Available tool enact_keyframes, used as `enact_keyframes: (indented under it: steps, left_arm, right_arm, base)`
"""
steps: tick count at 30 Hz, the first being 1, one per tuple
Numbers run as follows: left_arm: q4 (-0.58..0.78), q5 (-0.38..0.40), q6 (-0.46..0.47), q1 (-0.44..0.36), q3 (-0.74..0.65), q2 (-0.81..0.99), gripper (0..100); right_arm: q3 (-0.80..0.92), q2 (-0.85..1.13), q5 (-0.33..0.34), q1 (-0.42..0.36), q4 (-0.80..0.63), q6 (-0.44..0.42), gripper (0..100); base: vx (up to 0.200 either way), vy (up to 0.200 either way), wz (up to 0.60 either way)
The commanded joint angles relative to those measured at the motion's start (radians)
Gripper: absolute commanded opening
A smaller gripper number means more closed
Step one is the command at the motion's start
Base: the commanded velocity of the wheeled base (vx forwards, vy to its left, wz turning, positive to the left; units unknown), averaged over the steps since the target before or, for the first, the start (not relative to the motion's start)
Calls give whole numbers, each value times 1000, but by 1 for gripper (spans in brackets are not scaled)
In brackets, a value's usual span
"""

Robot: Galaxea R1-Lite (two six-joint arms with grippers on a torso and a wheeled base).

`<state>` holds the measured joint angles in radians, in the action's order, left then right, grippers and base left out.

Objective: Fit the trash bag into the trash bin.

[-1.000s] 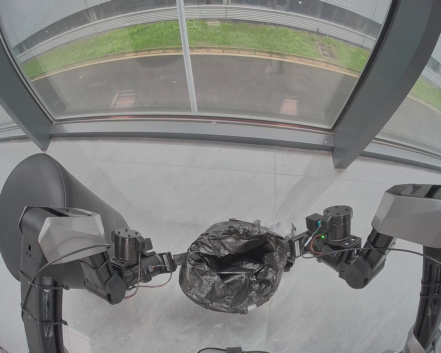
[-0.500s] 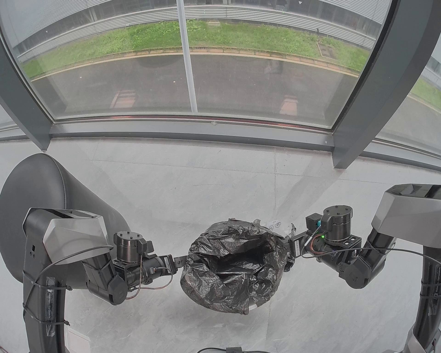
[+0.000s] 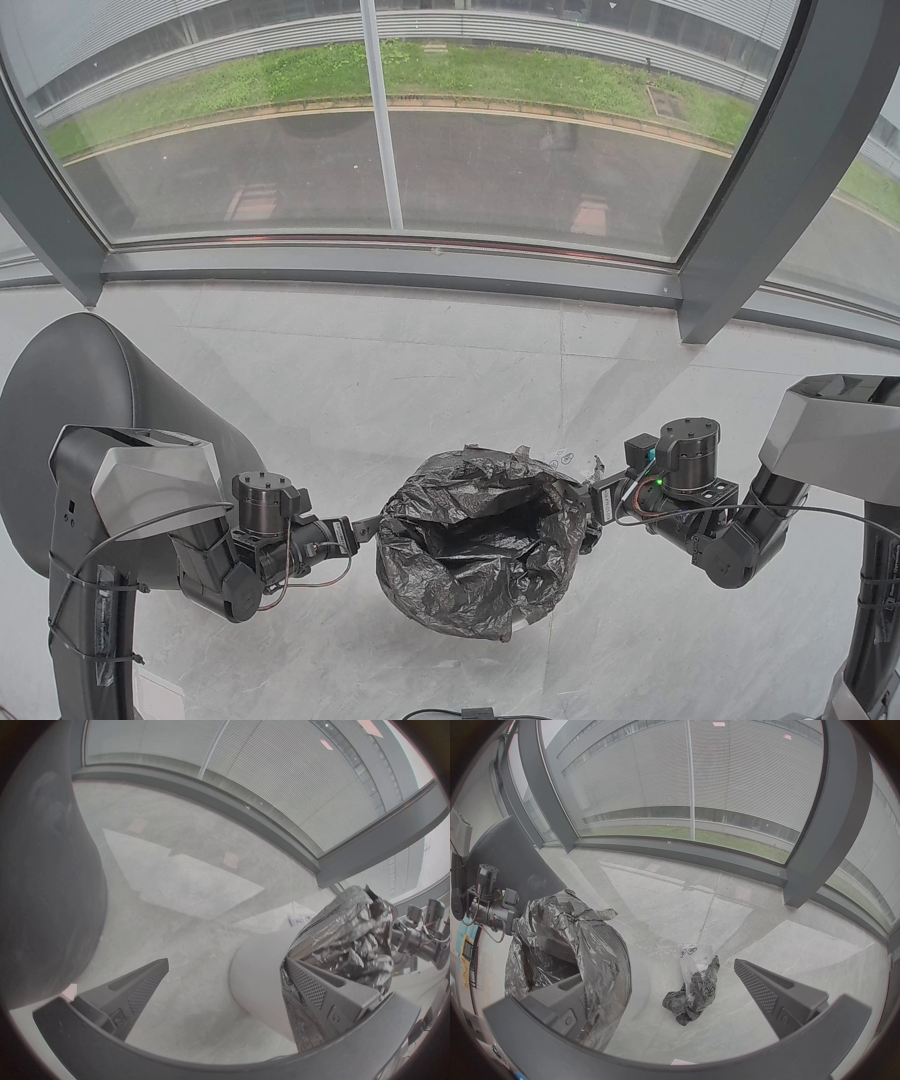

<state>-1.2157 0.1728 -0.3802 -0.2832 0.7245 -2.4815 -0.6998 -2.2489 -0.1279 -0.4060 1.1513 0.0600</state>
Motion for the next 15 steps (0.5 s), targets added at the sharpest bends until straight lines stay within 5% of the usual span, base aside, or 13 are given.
enact_keyframes:
  steps: [1,15]
  left_arm:
    - [-18,-38,0,12,10,35,100]
    - [-42,-6,-5,18,-197,269,100]
  right_arm:
    - [3,14,-3,-4,1,1,100]
    - [9,29,-6,-19,-1,-2,100]
  base:
    - [0,0,0]
    - [0,0,0]
